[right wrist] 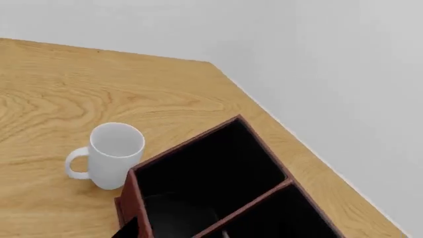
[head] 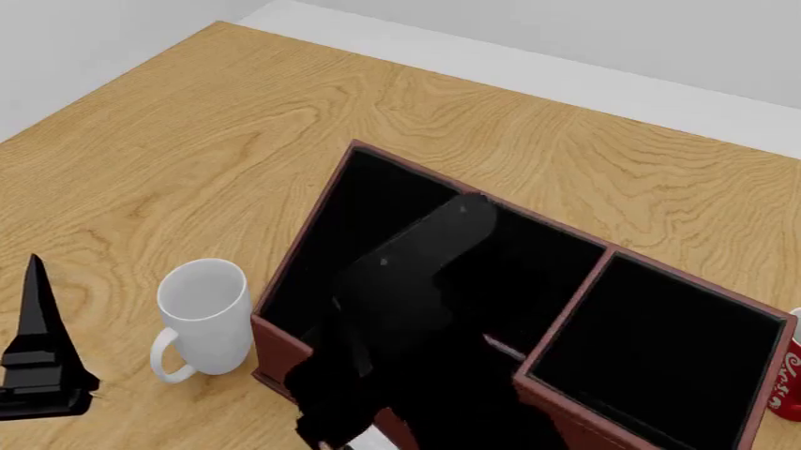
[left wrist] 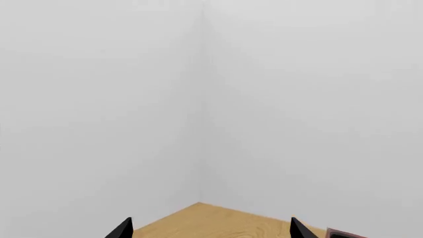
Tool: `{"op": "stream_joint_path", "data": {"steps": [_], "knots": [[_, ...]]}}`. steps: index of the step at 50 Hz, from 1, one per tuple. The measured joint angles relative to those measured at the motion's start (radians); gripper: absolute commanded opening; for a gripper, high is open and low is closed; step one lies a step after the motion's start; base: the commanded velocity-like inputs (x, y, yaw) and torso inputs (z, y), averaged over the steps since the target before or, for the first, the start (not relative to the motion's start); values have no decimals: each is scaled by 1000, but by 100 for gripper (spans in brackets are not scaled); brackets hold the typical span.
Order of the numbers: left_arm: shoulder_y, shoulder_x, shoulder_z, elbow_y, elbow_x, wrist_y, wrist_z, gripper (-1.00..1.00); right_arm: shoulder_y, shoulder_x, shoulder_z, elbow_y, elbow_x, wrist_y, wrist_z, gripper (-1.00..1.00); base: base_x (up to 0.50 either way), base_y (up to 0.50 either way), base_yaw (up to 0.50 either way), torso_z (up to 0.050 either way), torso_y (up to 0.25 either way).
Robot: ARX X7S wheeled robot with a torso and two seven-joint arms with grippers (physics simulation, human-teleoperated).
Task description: Pick up the book and place it in the right compartment of the caddy.
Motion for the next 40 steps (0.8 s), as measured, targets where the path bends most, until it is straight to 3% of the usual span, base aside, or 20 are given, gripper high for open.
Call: {"op": "stream_joint_path", "data": {"steps": [15, 40], "knots": [[4, -7, -11, 14, -20, -2, -7, 100, 34, -15, -70, 106, 36, 84, -42, 100, 0, 0, 0, 0, 0], [7, -15, -13, 21, -37, -1, -15, 100, -34, -3, -109, 216, 55, 33, -56, 100, 0, 0, 0, 0, 0]]}}
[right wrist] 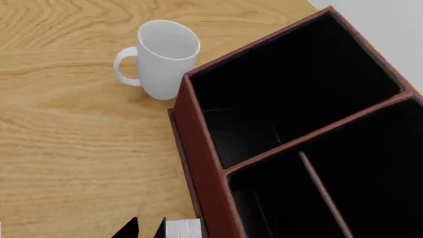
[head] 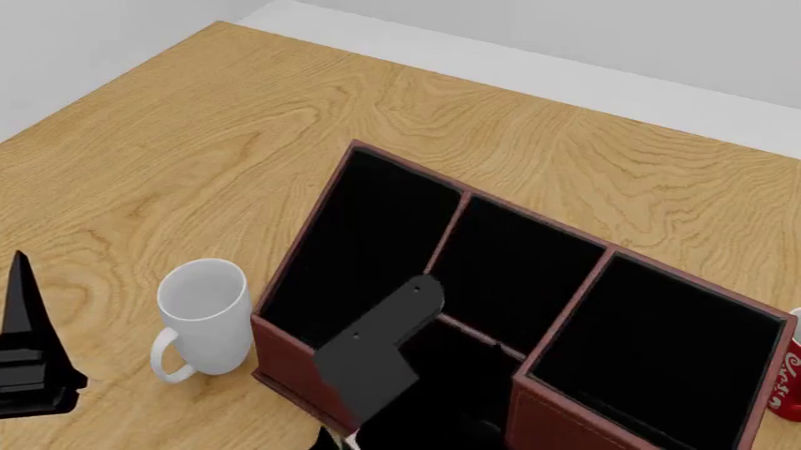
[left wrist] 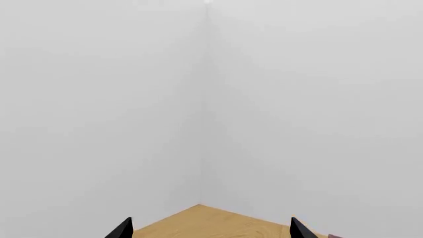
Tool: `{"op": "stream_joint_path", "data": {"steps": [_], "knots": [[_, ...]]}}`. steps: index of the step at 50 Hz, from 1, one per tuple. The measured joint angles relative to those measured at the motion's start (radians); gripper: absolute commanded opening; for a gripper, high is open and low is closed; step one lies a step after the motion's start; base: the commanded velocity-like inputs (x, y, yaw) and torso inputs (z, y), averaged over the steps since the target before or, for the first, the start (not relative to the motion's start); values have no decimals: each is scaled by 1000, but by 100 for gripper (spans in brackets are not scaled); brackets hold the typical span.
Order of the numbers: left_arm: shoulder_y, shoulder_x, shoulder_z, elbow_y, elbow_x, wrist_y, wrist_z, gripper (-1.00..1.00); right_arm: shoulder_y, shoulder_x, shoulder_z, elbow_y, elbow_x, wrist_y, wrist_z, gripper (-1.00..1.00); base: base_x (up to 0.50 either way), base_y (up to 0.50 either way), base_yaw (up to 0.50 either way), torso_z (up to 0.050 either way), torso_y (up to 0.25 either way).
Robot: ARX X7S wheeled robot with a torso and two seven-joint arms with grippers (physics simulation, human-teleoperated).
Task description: Pick up the book and place it in the right compartment of the caddy.
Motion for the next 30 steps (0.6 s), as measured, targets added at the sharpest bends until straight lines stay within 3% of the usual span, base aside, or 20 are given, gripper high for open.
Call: {"op": "stream_joint_path", "data": {"steps": [30], "knots": [[1, -7, 11, -1, -2, 7, -11, 100, -68, 22, -16, 88, 17, -73, -11, 100, 0, 0, 0, 0, 0]]}}
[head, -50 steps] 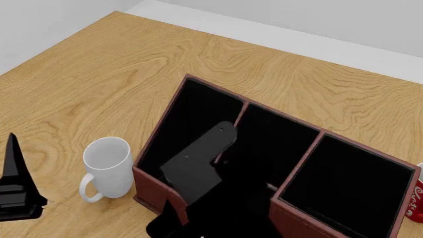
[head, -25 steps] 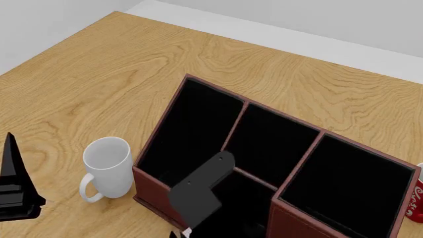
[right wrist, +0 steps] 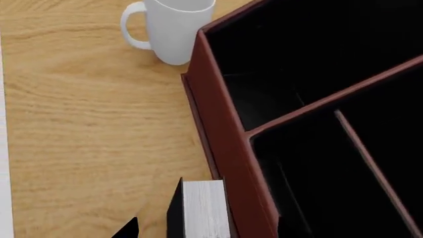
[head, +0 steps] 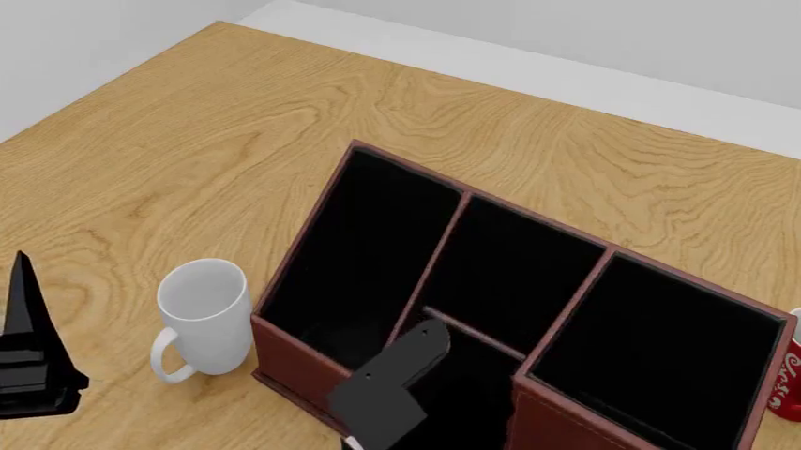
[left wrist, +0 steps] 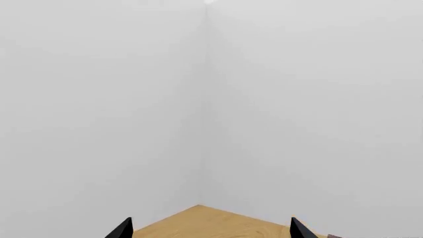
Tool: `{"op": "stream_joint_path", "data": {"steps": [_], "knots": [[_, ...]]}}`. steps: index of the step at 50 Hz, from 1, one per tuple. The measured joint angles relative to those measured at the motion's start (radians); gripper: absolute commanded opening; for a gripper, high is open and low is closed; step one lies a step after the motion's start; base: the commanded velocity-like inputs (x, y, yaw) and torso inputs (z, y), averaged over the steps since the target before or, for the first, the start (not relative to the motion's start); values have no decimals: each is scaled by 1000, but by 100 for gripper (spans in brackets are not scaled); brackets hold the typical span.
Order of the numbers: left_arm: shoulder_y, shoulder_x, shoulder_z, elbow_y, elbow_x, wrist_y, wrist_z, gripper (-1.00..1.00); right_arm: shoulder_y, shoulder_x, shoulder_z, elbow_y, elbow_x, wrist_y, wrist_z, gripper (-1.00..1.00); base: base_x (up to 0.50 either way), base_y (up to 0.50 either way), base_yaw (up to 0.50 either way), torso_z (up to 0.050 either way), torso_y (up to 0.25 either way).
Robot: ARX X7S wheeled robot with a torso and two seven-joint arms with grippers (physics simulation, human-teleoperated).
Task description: Pick up the book and place it in the right compartment of the caddy.
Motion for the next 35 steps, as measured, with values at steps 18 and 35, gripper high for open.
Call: {"op": "stream_joint_path", "data": {"steps": [18, 35], "knots": [[1, -5, 8, 0, 1, 2, -6, 100, 5, 0, 12, 89, 22, -13, -24, 100, 0, 0, 0, 0, 0], [2, -10, 11, 1, -3, 5, -11, 100, 19, -11, -26, 203, 31, -25, -52, 100, 0, 0, 0, 0, 0]]}}
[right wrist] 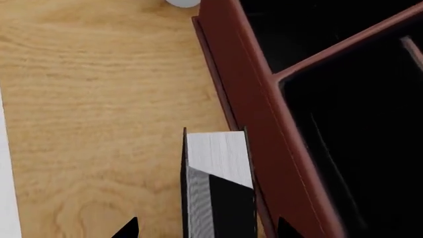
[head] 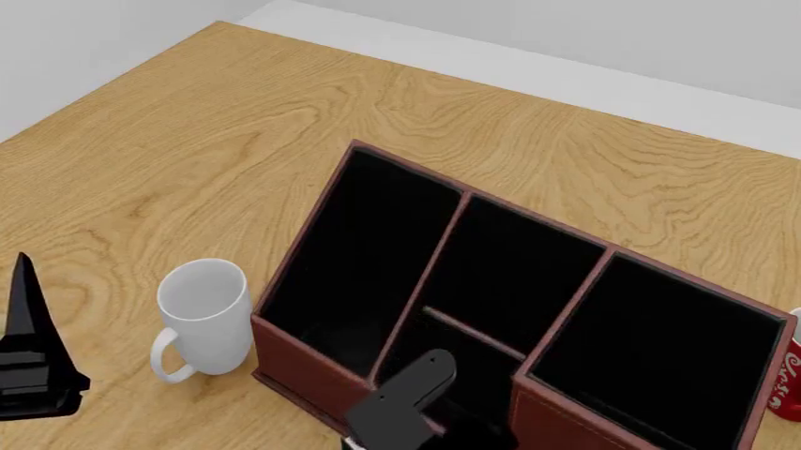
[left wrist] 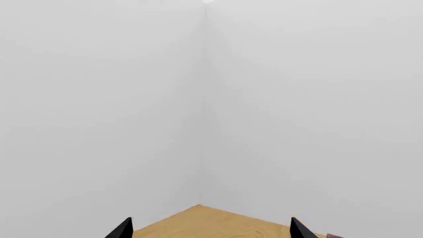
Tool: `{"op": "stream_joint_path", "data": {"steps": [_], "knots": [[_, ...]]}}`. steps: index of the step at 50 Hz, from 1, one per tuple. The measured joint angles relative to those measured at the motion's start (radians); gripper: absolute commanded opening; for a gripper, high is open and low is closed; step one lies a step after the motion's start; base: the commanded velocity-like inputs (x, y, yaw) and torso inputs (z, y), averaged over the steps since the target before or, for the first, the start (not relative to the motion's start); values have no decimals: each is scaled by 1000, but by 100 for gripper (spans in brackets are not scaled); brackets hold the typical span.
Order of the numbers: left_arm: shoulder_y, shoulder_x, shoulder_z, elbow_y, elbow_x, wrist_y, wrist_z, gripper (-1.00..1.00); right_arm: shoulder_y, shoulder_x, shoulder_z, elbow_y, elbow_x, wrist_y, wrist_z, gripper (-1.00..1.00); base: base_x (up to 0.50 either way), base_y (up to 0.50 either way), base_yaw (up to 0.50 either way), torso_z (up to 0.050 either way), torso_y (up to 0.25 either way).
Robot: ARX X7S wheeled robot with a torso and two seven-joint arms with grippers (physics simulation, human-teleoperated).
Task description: Pick up the book and place it in the right compartment of the caddy.
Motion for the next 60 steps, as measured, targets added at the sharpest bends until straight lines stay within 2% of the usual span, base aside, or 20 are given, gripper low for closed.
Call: {"op": "stream_joint_path", "data": {"steps": [11, 12, 21, 26, 37, 51, 55, 60], "knots": [[-1, -3, 3, -2, -2, 2, -3, 100, 29, 8, -21, 55, -2, -24, -9, 100, 3, 4, 5, 0, 0], [-1, -3, 4, -3, -2, 2, -3, 100, 31, 10, -25, 56, 0, -25, -9, -100, 10, 10, 12, 0, 0], [-2, -5, 6, -5, -3, 4, -6, 100, 52, 21, -44, 68, 140, -21, 106, -100, 5, 7, 13, 0, 0], [-2, -7, 6, -7, -5, 5, -7, 100, 43, 24, -58, 36, 140, -12, 118, -100, 2, 3, 8, 0, 0], [-1, -11, 4, -3, -10, 6, -12, 100, 29, 42, -53, -236, 49, 127, 93, -100, 0, 0, 0, 0, 0], [3, -16, 1, 9, -18, 4, -18, 100, 41, 50, -38, -510, 61, 271, 90, -100, 0, 0, 0, 0, 0], [3, -18, 1, 11, -20, 4, -20, 100, 52, 62, -21, -563, 129, 293, 132, -100, 0, 0, 0, 0, 0], [4, -19, 0, 12, -22, 4, -22, 100, 85, 87, 14, -608, 305, 310, 245, -100, 0, 0, 1, 0, 3]]}}
